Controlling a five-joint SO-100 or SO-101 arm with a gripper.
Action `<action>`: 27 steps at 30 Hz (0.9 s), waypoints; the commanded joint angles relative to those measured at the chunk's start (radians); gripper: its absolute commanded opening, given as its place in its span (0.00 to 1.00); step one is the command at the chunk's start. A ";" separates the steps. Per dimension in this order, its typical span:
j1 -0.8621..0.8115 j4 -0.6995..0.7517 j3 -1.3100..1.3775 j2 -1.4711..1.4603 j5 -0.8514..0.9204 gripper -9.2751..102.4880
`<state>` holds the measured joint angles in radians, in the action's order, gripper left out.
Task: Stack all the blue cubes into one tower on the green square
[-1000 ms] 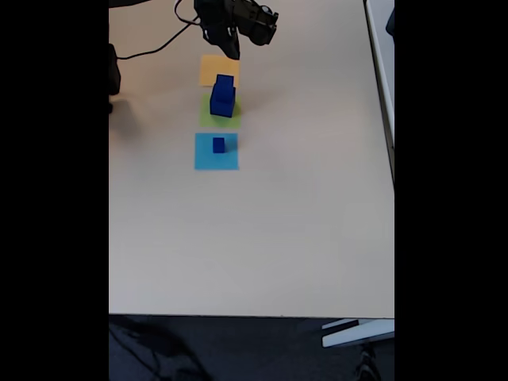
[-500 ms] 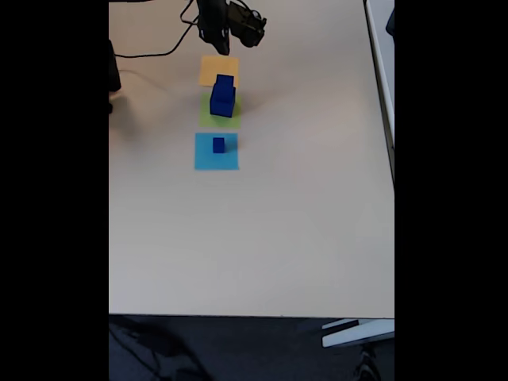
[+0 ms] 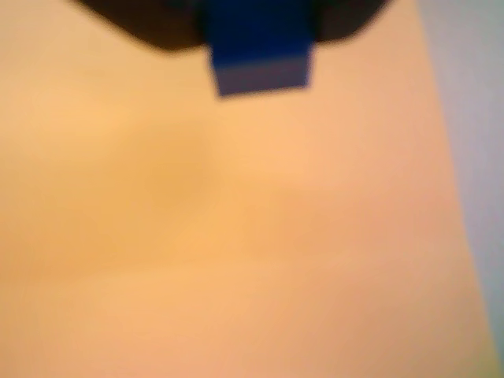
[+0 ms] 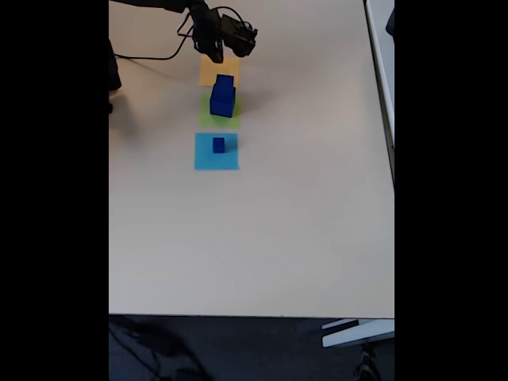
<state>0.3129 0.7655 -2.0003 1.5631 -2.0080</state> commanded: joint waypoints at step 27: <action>-0.052 -0.089 -0.054 0.002 0.034 0.13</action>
<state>0.2623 0.6934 -2.0586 1.5539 -1.9819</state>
